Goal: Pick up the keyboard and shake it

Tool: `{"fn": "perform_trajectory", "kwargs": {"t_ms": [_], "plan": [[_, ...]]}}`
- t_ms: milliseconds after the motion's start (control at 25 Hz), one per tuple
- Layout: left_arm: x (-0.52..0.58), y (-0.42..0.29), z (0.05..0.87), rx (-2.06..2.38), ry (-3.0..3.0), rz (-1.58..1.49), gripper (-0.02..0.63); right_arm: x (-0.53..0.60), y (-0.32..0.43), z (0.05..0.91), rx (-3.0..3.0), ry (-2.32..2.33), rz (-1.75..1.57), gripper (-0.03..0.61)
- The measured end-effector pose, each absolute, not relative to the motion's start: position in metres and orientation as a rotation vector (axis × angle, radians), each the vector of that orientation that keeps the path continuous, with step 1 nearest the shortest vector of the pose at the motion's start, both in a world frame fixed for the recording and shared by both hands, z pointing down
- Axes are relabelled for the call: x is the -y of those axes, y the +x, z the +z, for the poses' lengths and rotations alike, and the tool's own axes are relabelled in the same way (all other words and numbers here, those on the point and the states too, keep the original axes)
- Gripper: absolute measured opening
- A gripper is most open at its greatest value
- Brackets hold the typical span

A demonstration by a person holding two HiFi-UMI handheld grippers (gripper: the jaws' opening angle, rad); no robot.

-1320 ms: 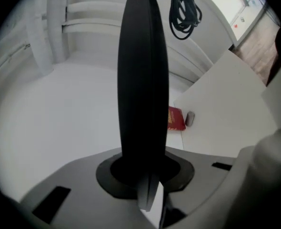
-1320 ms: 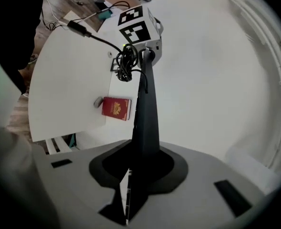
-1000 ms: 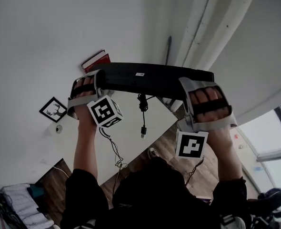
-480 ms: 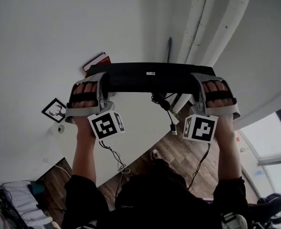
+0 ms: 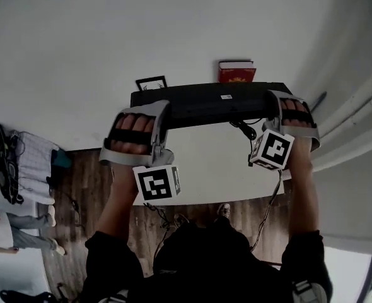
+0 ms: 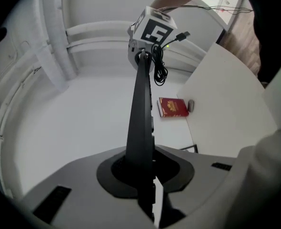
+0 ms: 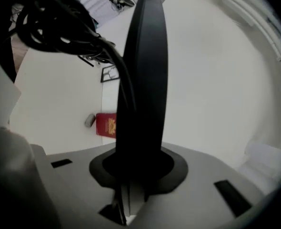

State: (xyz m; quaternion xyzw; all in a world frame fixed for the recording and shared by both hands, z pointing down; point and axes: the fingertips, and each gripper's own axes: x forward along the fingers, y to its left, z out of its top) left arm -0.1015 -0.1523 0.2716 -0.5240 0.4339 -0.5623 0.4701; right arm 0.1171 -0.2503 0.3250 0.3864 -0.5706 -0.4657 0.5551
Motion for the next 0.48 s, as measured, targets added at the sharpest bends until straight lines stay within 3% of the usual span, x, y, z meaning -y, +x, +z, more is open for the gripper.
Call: {"fn": "perform_trajectory", "kwargs": {"t_ms": [480], "plan": [[0.053, -0.298, 0.278, -1.538, -1.050, -1.750, 0.074, 0.240, -0.150, 0.322, 1.686, 0.562, -1.534, 0.094]]}}
